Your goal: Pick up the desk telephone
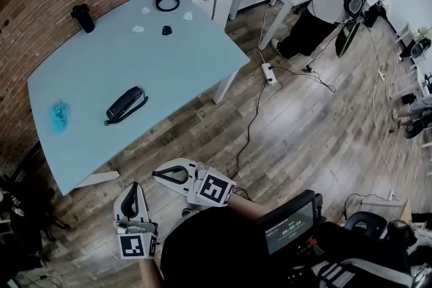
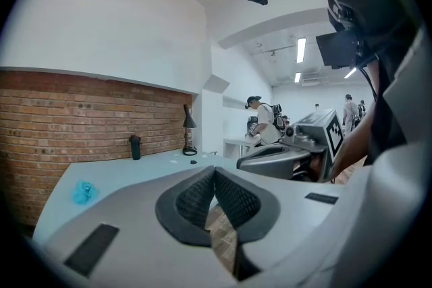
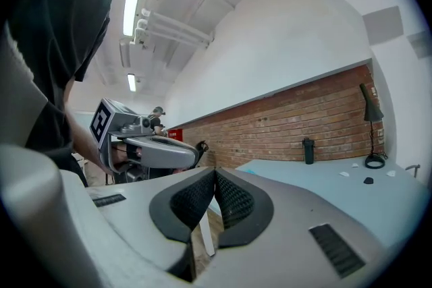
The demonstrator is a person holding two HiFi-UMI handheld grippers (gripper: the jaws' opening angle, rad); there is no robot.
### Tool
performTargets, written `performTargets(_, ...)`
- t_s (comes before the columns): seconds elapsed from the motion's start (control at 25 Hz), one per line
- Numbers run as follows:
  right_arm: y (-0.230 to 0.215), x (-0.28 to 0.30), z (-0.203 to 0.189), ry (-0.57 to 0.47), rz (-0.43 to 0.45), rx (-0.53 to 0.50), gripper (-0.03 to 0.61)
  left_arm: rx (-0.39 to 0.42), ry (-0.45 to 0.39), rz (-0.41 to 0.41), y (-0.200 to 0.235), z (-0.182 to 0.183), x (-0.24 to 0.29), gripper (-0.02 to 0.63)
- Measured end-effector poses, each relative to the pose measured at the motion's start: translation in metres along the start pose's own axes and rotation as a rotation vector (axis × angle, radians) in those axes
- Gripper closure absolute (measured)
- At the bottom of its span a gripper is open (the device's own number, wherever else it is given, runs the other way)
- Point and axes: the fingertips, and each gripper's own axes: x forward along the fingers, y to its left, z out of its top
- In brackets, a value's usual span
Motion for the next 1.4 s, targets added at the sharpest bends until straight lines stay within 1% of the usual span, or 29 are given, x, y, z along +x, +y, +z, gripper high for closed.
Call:
performTargets(0.08,-0.014,-0.003,0.001,-0.019,0.006,0.006,0.557,0.008,0.013,0.002,0.0,0.002,0.015,0.621)
performTargets(0.2,-0.038,-0.004,0.0,-0.034,0.006,0.012,0.557,-0.005,0.029,0.022,0.004,0.005,0.032,0.621)
performTargets(0.32,-0.057,-0.001,-0.002,-0.034,-0.009,0.011,0.557,-0.019,0.017,0.024,0.009,0.007,0.041,0.621)
performTargets(0.44,-0.069,0.006,-0.003,-0.028,-0.025,0.012,0.557,-0.032,-0.032,0.005,0.018,0.011,0.049,0.621)
performTargets(0.6,-0.079,0.022,-0.004,-0.01,-0.053,-0.012,0.557,-0.021,-0.006,-0.012,0.04,0.006,0.059,0.621)
performTargets(0.72,-0.079,0.037,-0.003,0.02,-0.05,-0.047,0.557,-0.045,-0.014,-0.019,0.061,0.002,0.063,0.621)
performTargets(0.76,-0.08,0.043,0.0,0.017,-0.053,-0.049,0.557,-0.041,-0.024,-0.025,0.068,0.002,0.064,0.621)
performTargets(0.84,-0.086,0.056,0.007,0.013,-0.064,-0.05,0.557,0.016,-0.047,-0.054,0.082,0.006,0.069,0.621)
performTargets(0.88,-0.089,0.062,0.011,0.016,-0.069,-0.053,0.557,0.047,-0.05,-0.07,0.089,0.008,0.071,0.621)
performTargets(0.96,-0.094,0.077,0.016,0.032,-0.078,-0.06,0.557,0.082,-0.039,-0.085,0.106,0.009,0.072,0.621)
performTargets(1.12,-0.099,0.103,0.02,0.054,-0.101,-0.057,0.557,0.093,0.001,-0.096,0.141,0.004,0.065,0.621)
performTargets(1.24,-0.115,0.11,0.015,0.072,-0.134,-0.037,0.557,0.099,0.026,-0.101,0.163,-0.005,0.069,0.621)
performTargets(1.32,-0.126,0.112,0.008,0.093,-0.136,-0.045,0.557,0.113,0.035,-0.103,0.17,-0.012,0.072,0.621)
performTargets(1.4,-0.14,0.112,0.002,0.116,-0.135,-0.041,0.557,0.101,0.066,-0.097,0.174,-0.019,0.076,0.621)
